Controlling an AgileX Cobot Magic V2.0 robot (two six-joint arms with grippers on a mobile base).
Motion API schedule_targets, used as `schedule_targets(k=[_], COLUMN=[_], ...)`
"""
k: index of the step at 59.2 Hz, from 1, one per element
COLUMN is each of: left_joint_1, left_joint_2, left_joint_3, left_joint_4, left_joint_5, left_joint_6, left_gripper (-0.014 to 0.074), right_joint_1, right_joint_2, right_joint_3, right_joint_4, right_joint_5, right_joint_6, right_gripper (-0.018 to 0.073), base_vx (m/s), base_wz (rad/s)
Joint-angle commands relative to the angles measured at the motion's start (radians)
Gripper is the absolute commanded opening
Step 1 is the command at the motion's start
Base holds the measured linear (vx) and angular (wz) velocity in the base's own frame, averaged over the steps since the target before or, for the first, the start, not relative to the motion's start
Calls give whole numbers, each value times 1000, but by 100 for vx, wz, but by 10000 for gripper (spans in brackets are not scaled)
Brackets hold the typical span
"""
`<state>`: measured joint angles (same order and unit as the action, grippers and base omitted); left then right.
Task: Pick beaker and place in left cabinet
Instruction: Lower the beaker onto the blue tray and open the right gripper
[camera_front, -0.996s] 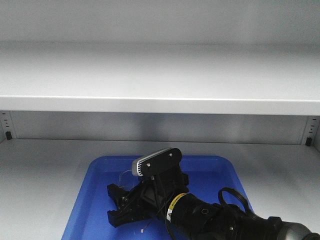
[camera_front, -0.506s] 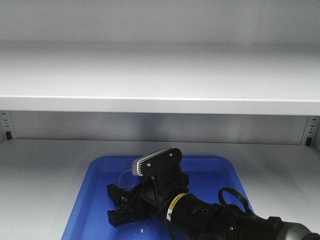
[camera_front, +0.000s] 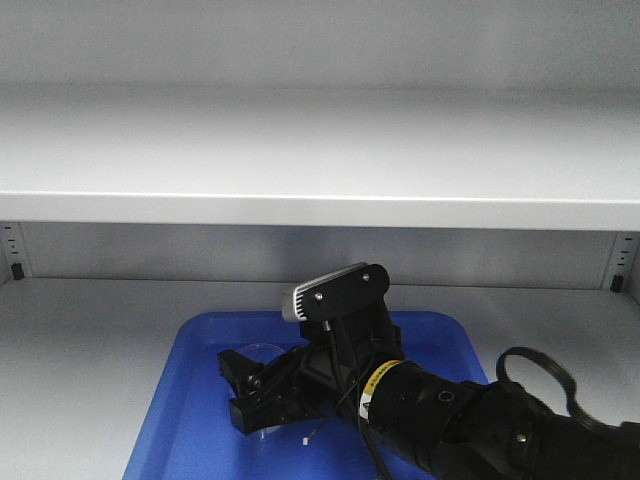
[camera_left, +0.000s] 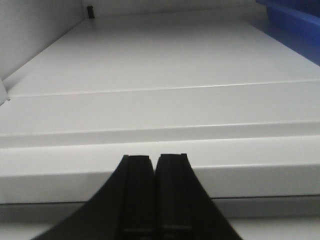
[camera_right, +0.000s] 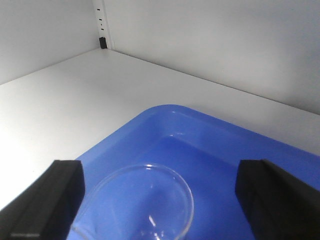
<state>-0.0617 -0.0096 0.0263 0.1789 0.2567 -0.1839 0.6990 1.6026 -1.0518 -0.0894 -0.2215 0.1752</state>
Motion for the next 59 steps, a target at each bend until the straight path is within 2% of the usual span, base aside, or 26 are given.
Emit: schedule_targets(k=[1,20,59], left_joint_1=[-1,-1,-1], left_joint_2=[-17,-17,-17], left_joint_3=[-9,-9,-9], left_joint_4=[-5,-5,-5], left_joint_5=[-80,-80,-80], left_joint_6=[-3,-3,-3], left_gripper=[4,4,4], right_joint_1=[-3,-2,-2], right_joint_2=[-62,-131,-130], right_joint_3=[-29,-29,-29], right_joint_4=[-6,-6,-5], right_joint_5=[-41,-30,-30], right_joint_6=[-12,-13,-13], right_gripper=[650,604,480], base_vx=[0,0,0], base_wz=[0,0,0])
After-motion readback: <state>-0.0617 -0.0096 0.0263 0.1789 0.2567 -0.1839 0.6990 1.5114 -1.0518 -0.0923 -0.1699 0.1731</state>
